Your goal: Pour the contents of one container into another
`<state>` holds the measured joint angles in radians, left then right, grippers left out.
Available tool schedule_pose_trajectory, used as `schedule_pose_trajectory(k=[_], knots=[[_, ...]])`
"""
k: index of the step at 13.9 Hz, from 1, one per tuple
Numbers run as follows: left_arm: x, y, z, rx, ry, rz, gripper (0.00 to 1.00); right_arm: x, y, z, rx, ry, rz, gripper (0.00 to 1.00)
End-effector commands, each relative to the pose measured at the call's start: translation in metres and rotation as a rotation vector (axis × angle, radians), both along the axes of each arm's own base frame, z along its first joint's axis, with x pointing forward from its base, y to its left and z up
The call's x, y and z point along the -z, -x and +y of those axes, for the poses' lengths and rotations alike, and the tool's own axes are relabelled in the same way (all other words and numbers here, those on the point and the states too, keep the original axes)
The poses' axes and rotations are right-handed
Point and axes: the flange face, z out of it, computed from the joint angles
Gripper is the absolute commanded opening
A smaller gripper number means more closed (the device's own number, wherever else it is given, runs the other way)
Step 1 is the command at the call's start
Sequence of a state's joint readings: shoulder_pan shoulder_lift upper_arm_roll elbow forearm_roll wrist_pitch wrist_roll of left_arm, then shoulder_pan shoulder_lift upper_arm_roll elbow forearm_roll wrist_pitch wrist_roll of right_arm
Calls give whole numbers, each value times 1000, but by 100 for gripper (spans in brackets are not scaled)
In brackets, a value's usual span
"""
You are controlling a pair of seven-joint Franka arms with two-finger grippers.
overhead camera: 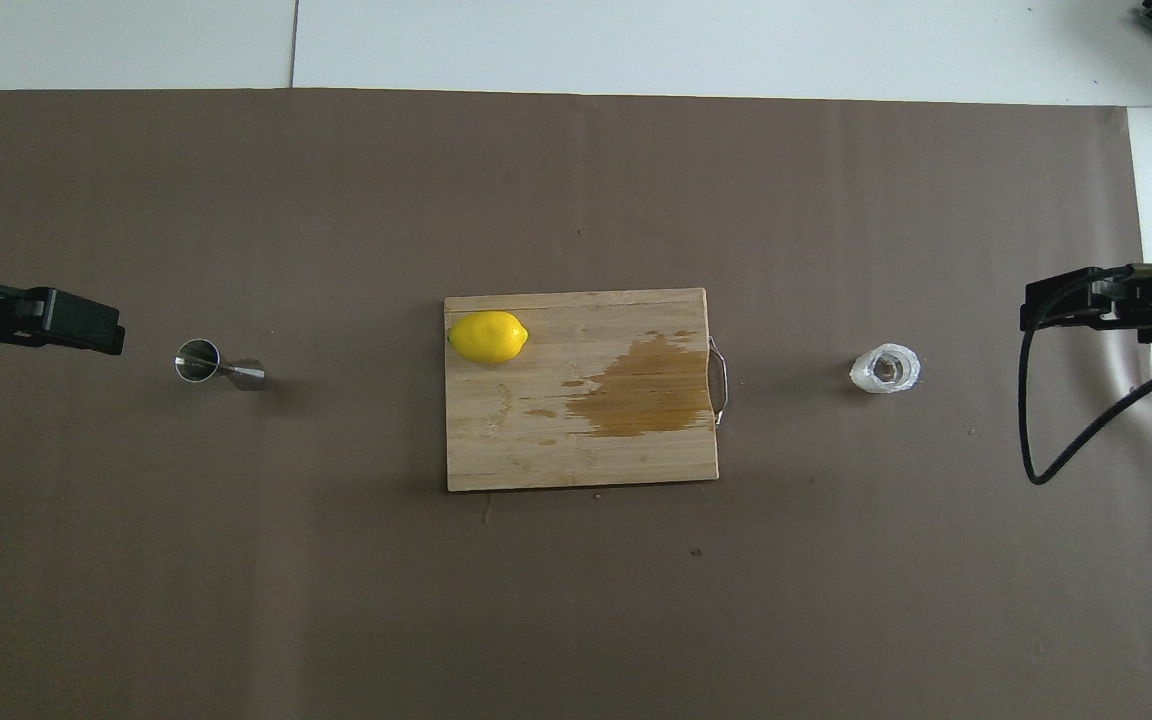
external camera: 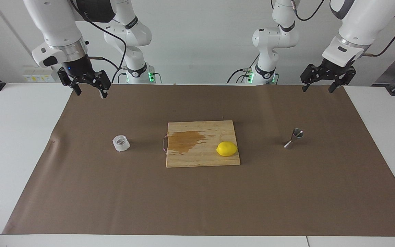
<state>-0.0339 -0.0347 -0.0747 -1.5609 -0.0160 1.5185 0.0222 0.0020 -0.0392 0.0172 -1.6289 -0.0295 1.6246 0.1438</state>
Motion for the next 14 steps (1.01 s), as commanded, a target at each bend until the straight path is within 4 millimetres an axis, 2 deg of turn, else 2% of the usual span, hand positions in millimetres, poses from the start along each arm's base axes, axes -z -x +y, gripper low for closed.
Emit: schedule_pose_trajectory(k=[1,7,10,12,14], knots=[[0,8,3,-4,-14,3,100,-2,5,-1,3,-21,3,100],[-1,12,-6,5,-15,12,100,-2,5,-2,2,-21,5,100],[0,11,3,-18,-15,15,100,-1,4,-2,3,-21,6,100],[4,15,12,-115,-18,25,100,-2,5,-2,2,-20,5,100],[13,15,13,-228,-18,8,100,-2,5,-2,2,-21,5,100]])
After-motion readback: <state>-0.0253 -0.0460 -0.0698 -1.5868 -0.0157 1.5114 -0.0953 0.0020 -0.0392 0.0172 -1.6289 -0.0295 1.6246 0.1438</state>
